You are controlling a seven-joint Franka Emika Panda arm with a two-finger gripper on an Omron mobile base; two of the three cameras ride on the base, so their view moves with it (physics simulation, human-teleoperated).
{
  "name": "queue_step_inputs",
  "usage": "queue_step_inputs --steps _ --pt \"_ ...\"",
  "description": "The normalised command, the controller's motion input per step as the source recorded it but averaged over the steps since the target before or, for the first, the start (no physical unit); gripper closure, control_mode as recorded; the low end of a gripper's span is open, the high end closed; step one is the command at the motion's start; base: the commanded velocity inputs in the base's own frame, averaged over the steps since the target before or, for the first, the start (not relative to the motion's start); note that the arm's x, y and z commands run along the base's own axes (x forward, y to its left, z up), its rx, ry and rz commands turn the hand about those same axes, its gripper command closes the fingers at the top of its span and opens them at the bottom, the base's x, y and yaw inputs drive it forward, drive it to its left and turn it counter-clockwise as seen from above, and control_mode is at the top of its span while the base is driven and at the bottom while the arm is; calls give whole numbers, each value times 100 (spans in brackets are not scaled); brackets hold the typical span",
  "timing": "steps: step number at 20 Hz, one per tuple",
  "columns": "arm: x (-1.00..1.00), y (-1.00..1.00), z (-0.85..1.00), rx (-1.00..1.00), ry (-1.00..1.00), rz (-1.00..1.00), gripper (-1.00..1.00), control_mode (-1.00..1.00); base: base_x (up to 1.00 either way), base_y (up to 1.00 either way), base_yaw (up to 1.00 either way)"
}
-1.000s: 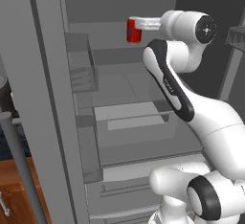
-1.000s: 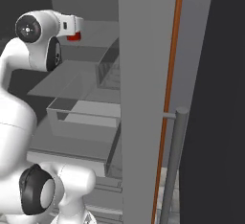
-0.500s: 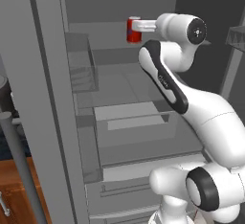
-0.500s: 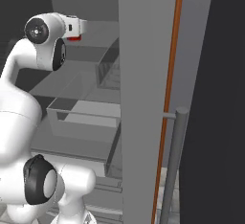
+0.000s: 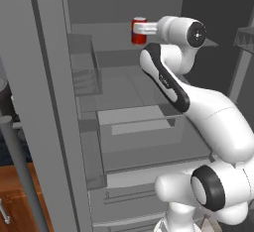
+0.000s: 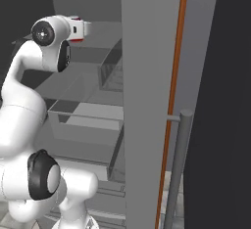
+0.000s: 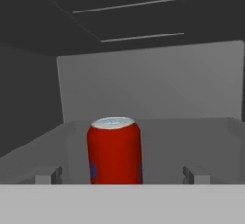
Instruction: Open the fridge, grab two sodas, and place both sodas inside the bowl with ice on the dining counter.
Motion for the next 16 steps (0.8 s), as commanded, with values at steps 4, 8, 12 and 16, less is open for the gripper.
queue_step_inputs --steps 4,8,12,16 --pt "22 15 -4 -1 0 0 -100 -100 0 0 0" --pt "21 19 -6 -2 0 0 -100 -100 0 0 0" --pt "23 13 -3 -1 0 0 -100 -100 0 0 0" --pt "24 0 0 0 0 0 -100 -100 0 0 0"
